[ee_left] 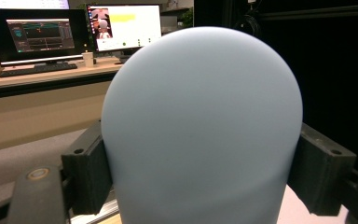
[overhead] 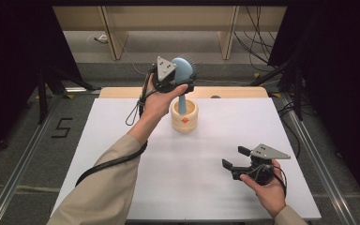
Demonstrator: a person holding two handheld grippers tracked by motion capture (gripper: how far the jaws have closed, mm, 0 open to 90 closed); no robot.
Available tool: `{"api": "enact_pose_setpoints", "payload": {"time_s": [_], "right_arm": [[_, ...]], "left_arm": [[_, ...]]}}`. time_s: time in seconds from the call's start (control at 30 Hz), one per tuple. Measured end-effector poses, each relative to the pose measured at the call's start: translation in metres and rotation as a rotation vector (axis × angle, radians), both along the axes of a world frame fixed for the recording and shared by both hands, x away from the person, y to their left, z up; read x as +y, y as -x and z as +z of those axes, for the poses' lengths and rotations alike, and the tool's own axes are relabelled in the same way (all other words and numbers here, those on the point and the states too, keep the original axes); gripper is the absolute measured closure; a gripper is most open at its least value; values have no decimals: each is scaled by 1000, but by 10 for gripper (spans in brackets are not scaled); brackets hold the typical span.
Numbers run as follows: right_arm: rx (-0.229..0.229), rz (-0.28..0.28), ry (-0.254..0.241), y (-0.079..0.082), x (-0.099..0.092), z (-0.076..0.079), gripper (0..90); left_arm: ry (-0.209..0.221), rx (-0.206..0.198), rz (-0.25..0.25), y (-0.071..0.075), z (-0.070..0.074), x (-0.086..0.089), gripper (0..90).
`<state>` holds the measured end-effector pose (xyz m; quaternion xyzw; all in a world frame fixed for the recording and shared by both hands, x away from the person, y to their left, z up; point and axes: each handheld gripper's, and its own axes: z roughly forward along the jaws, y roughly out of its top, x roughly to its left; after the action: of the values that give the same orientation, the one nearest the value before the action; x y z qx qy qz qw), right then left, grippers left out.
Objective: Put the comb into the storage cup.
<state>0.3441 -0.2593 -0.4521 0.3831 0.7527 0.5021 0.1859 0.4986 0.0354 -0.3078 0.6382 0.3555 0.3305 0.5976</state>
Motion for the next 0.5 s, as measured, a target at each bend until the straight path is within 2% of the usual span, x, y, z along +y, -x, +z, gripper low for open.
{"api": "enact_pose_setpoints", "payload": {"time_s": [0.5], "right_arm": [[3, 2, -3, 0, 0, 0, 163]], "left_arm": [[7, -13, -3, -3, -5, -3, 193]]}}
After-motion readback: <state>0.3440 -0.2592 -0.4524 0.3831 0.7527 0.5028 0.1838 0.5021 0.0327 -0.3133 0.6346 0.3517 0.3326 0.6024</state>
